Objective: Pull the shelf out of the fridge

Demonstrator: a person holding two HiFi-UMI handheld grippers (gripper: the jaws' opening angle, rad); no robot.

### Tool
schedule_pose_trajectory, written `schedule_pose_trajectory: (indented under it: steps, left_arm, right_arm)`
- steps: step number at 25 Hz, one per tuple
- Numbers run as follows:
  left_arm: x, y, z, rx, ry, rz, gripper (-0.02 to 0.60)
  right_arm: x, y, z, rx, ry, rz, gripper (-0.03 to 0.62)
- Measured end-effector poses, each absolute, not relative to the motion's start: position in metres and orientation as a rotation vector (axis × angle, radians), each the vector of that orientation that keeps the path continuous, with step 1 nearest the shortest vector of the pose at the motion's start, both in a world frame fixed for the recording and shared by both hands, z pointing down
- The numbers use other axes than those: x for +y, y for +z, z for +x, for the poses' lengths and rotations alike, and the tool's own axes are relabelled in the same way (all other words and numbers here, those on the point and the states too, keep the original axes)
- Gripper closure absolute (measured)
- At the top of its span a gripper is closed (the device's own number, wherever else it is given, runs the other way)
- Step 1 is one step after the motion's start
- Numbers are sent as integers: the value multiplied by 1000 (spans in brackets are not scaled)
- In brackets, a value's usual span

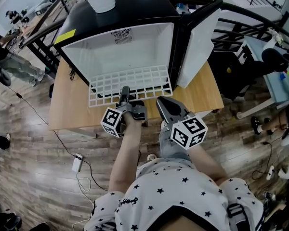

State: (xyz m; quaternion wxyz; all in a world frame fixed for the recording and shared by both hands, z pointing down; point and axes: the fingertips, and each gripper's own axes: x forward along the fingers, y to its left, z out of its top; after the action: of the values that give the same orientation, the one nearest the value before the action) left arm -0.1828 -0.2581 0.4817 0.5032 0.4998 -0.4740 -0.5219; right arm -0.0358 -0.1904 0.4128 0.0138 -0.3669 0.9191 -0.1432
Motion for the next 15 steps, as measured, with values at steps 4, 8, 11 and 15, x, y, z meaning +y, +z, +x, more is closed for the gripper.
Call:
schedule_pose_trajectory:
  steps: [4, 8, 11, 15]
  left_arm:
    - [-242, 506, -179, -1114, -1260, 1111, 552]
    - [-230, 515, -181, -1122, -1256, 1105, 552]
    - [-223, 511, -180, -1144, -1223, 1161, 552]
    - [-218, 506, -179, -1121, -1234, 1181, 552]
  right_arm:
    - [-187, 411, -35, 2857, -436, -1151, 572]
    - [-181, 407, -34, 2850, -423, -1156, 572]
    - [-176, 406, -32, 2843, -424, -1166, 572]
    - [-171, 408, -33, 2843, -422, -1166, 572]
